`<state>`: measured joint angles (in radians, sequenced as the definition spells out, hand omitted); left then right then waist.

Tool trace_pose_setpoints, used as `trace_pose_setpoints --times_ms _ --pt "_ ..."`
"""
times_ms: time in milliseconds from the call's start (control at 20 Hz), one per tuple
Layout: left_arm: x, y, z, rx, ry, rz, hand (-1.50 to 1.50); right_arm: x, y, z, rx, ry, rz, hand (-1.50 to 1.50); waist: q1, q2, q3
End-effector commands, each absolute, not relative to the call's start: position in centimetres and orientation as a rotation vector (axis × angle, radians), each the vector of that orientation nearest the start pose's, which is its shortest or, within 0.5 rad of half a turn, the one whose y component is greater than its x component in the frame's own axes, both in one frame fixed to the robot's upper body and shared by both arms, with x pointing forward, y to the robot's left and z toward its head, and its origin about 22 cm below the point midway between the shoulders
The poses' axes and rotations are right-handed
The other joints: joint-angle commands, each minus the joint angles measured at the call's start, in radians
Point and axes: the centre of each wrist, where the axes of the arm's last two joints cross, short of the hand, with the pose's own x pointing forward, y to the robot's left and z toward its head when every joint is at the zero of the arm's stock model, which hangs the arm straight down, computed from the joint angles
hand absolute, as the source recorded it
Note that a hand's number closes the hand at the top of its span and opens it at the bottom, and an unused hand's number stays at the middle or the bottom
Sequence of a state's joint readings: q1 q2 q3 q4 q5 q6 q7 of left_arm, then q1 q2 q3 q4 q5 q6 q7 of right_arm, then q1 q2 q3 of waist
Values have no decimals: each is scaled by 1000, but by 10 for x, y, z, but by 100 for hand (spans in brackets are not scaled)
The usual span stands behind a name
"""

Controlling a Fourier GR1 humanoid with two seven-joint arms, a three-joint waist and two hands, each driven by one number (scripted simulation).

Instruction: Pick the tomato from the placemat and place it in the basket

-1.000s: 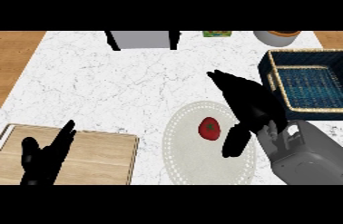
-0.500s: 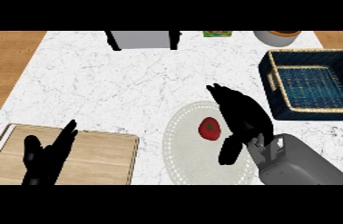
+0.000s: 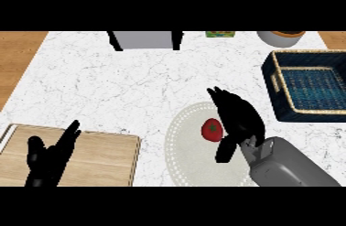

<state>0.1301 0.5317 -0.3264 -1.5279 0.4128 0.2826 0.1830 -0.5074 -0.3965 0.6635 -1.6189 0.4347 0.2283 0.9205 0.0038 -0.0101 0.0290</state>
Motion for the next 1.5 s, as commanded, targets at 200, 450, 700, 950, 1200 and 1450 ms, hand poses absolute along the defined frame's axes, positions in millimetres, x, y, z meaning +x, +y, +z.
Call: trace_pose_setpoints --times_ms 200,450,700,950,1200,1450 --pt "190 296 -47 160 -1023 -24 0 276 -121 56 -694 -1030 1214 -150 -3 14 -29" --pt "198 286 -52 150 -1024 -32 0 288 -122 50 -699 -959 1250 -150 -7 16 -30" --pt "203 287 -36 152 -1012 -40 0 288 -112 41 -706 -882 1278 -150 -5 13 -29" --pt "183 300 -43 165 -1008 -42 0 290 -118 35 -689 -905 1255 -150 0 11 -29" --pt "193 299 -49 143 -1019 -36 0 288 -112 18 -687 -908 1263 -150 -6 12 -30" --pt "189 285 -55 144 -1017 -30 0 298 -108 17 -697 -905 1248 -150 -1 13 -30"
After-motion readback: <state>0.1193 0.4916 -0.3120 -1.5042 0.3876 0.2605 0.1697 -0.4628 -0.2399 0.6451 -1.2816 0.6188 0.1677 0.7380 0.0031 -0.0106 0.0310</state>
